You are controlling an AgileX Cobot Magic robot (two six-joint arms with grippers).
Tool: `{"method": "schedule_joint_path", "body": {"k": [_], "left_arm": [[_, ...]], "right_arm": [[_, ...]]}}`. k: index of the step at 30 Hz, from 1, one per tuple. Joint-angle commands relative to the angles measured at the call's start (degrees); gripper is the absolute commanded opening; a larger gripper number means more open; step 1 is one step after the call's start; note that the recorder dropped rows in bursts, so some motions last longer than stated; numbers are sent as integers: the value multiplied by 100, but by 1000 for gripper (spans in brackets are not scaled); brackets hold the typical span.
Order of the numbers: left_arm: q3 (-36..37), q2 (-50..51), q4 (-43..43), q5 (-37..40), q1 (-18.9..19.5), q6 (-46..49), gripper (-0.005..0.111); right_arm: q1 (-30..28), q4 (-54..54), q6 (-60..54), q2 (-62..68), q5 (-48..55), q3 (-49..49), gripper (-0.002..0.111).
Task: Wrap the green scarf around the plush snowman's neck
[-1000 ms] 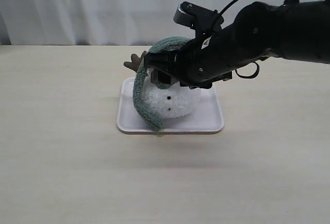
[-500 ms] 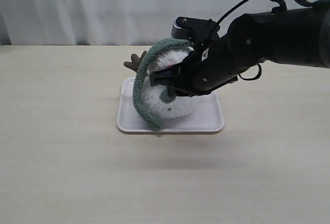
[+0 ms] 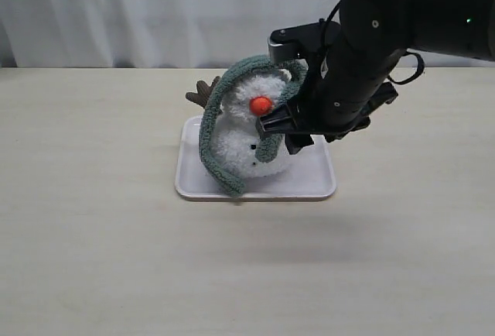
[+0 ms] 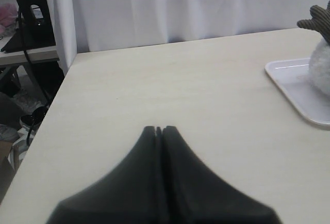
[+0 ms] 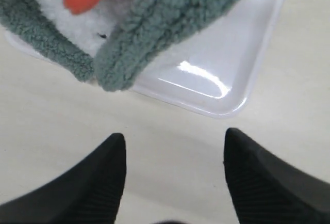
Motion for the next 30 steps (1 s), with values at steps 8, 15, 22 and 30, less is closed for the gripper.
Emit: {"method": "schedule_joint_path", "body": {"k": [8,15,22,30], "left_arm": [[21,-16,11,-57,4,-6,0],[21,-16,11,-57,4,-6,0],[21,-16,11,-57,4,-6,0],[21,-16,11,-57,4,-6,0]], "right_arm": [[6,446,301,253,-659,-94,54],[6,828,312,531,-1402,-94,54],[-5,617,312,806,-1221,-94,51],[-5,165,268,830,-1120,-94,4]]}}
